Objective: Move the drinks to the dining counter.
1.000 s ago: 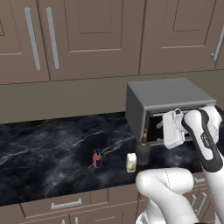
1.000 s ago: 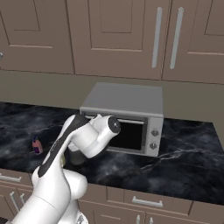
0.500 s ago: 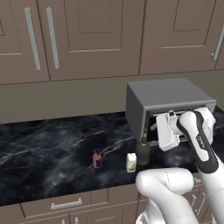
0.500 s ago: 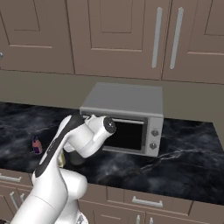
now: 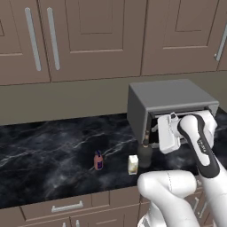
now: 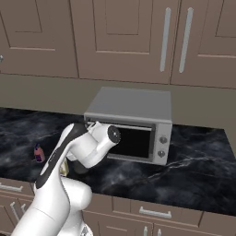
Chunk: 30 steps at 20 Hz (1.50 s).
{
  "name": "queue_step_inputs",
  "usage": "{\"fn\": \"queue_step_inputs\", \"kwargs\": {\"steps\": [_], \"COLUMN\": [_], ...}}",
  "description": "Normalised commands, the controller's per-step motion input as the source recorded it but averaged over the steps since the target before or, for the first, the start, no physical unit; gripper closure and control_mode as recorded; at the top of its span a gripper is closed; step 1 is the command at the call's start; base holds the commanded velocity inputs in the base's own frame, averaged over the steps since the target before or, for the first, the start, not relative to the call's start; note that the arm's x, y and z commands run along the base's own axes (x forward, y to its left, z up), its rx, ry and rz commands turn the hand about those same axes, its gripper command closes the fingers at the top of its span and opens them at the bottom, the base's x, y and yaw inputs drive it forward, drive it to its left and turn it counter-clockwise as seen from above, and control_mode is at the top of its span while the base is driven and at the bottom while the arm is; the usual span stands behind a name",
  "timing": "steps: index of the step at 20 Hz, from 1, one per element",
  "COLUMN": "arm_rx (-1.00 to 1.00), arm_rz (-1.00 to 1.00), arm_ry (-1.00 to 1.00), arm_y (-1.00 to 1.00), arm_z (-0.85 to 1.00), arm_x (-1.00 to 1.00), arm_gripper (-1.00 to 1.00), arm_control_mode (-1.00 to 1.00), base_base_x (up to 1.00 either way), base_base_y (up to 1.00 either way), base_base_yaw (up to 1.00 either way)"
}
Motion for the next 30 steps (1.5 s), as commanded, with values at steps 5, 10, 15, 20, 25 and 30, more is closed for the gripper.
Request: {"fn": "queue_step_inputs", "kwargs": {"steps": [5,10,15,20,25,30], "arm_rx": [0.0,0.01,0.02,0.02,0.0,0.0], "arm_rz": [0.0,0.0,0.0,0.01,0.0,0.0], "arm_ry": [0.0,0.0,0.01,0.04,0.06,0.06], "arm_y": [-0.11,0.0,0.04,0.16,0.03,-0.22], "arm_z": [-0.06,-0.02,0.0,0.0,-0.05,-0.07], "arm_x": [0.26,0.03,0.09,0.27,0.45,0.3], "arm_gripper": [-1.0,-1.0,-1.0,-1.0,-1.0,-1.0], "arm_control_mode": [-1.0,-1.0,-1.0,-1.0,-1.0,-1.0], "base_base_x": [0.0,0.0,0.0,0.0,0.0,0.0], "base_base_y": [0.0,0.0,0.0,0.0,0.0,0.0], "base_base_yaw": [0.0,0.0,0.0,0.0,0.0,0.0]}}
